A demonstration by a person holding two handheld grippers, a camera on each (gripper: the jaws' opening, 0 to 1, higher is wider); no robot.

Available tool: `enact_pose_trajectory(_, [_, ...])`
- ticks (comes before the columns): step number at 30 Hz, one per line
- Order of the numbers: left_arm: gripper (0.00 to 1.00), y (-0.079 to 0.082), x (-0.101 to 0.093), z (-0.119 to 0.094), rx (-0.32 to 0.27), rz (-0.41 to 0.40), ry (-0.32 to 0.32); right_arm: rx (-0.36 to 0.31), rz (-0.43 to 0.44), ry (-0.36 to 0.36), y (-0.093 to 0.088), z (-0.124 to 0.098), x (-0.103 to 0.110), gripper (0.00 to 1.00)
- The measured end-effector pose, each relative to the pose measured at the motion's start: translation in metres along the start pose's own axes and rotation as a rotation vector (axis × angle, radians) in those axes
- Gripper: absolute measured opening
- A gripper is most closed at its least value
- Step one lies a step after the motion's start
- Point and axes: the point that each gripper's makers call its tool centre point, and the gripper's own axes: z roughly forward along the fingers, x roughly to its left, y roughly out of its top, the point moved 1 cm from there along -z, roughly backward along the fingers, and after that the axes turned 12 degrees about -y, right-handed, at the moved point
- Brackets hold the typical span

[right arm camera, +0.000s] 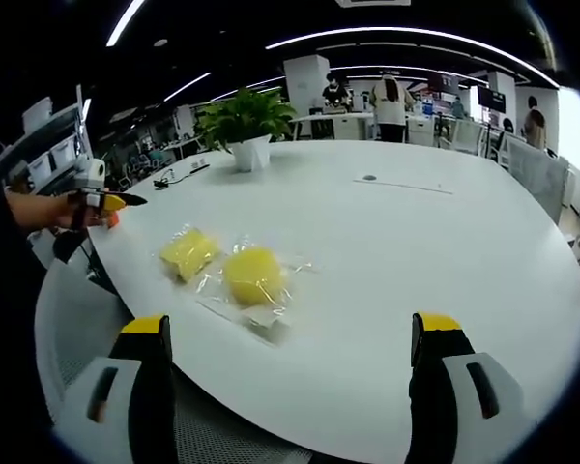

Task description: Compare the silicone blocks by pressing each to a similar depth, holding the contact briefly, and releasing to observe deformation and rebound differences across the visible hardness samples.

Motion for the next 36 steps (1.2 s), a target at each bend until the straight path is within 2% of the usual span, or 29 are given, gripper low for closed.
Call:
enact_pose_trajectory(2, [1.0, -0.001, 0.002, 0.003, 0.004, -0.032, 0.002, -0.004, 0.011, 0.0, 0.0, 0.001, -0.002, 0.96])
enact_pose_trajectory(8, [1.0, -0.006, 0.003, 0.016, 0.043, -0.048, -0.006, -0.008, 0.027, 0.01, -0.002, 0.003, -0.002, 0.96])
enact_pose_trajectory(11, [0.96, -0.011, 0.01, 0.023, 0.059, -0.051, 0.006, -0.001, 0.026, 0.022, -0.004, 0.003, 0.002, 0.96])
enact_pose_trajectory(12, [0.95, -0.015, 0.015, 0.027, 0.07, -0.065, 0.024, 0.001, 0.033, 0.026, -0.005, 0.004, 0.002, 0.96])
enact_pose_trajectory(14, [0.97, -0.017, 0.014, 0.032, 0.066, -0.1, 0.004, 0.004, 0.037, 0.031, -0.007, 0.003, 0.003, 0.96])
enact_pose_trajectory(23, [0.97, -0.013, 0.024, 0.044, 0.069, -0.126, 0.018, 0.014, 0.056, 0.038, -0.015, 0.0, 0.001, 0.96])
enact_pose_trajectory(27, [0.91, -0.012, 0.024, 0.047, 0.073, -0.141, 0.007, 0.011, 0.058, 0.037, -0.013, -0.001, -0.001, 0.96])
enact_pose_trajectory(30, [0.92, -0.012, 0.02, 0.053, 0.061, -0.221, -0.022, -0.004, 0.072, 0.029, -0.008, 0.0, -0.004, 0.96])
enact_pose_trajectory(32, [0.92, -0.009, 0.022, 0.054, 0.045, -0.245, -0.022, -0.012, 0.088, 0.036, -0.004, 0.002, -0.003, 0.96])
enact_pose_trajectory(34, [0.87, -0.01, 0.02, 0.056, 0.04, -0.314, -0.04, -0.01, 0.073, 0.039, -0.002, 0.004, -0.001, 0.96])
enact_pose_trajectory(36, [0.85, -0.01, 0.025, 0.057, 0.025, -0.337, -0.035, -0.01, 0.067, 0.052, 0.001, 0.005, 0.003, 0.96])
